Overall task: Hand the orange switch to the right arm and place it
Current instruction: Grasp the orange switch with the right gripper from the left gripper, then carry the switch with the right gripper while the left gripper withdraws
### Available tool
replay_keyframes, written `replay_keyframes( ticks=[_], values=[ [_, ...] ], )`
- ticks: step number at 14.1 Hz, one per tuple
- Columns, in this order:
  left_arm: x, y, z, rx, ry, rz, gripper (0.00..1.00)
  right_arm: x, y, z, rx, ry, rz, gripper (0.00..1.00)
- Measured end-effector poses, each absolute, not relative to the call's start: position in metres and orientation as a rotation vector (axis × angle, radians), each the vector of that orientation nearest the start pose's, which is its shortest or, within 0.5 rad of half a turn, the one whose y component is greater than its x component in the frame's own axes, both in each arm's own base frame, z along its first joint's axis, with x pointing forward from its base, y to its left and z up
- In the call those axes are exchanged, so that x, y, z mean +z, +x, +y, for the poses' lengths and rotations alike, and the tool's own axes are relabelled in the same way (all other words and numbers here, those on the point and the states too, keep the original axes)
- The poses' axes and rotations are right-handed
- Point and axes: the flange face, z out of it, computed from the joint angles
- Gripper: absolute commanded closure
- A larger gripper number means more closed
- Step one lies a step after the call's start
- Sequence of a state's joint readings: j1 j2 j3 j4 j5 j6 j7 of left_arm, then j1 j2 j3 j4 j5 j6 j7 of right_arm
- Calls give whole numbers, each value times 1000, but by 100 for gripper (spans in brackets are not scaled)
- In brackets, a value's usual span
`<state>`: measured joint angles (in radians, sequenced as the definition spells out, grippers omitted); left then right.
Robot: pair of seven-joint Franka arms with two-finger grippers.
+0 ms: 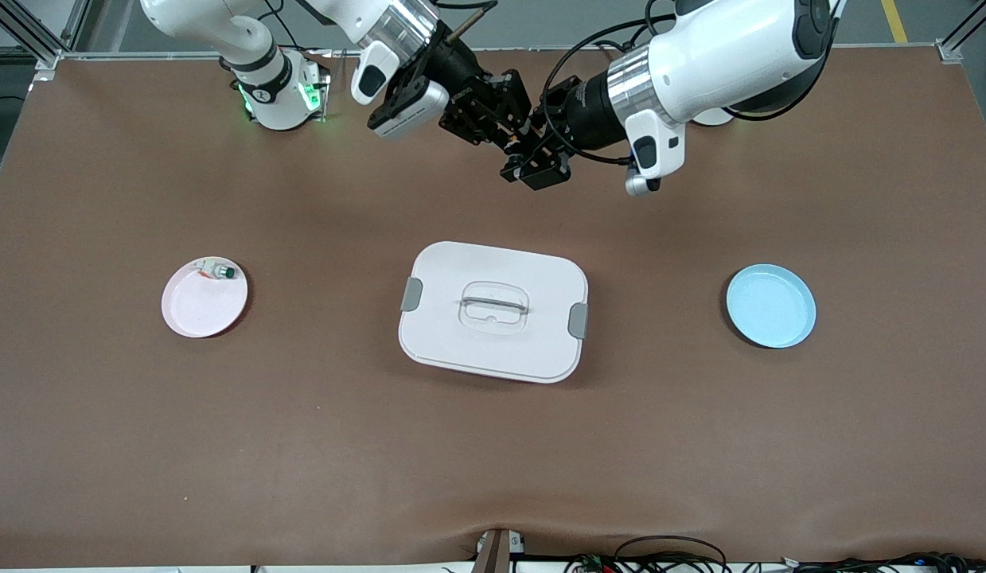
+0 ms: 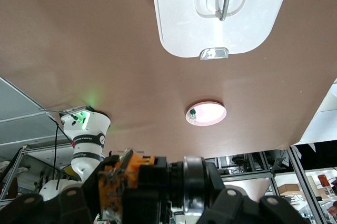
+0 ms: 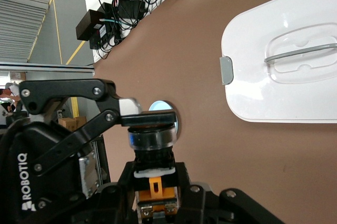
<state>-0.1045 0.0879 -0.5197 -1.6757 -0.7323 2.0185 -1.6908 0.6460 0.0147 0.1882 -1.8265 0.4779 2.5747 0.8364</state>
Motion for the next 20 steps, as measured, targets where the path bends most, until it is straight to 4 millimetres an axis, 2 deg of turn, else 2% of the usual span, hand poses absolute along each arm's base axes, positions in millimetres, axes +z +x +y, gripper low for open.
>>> replay_keyframes(
  ticks=[1,7,13,15,20],
  values=[
    [588,484,-381,-766,1987,1535,0,603,420,450,-234,-2306,363,100],
    [578,489,-381,-780,1990,1547,0,591,425,454,-228,-2325,358,100],
    [576,490,-381,-778,1992,1551,0,572,430,454,-240,-2417,197,100],
    [576,492,-379,-775,1991,1553,0,564,435,447,-225,-2474,104,100],
    [574,494,-374,-762,2001,1555,0,550,455,416,-258,-2584,-331,100]
  ],
)
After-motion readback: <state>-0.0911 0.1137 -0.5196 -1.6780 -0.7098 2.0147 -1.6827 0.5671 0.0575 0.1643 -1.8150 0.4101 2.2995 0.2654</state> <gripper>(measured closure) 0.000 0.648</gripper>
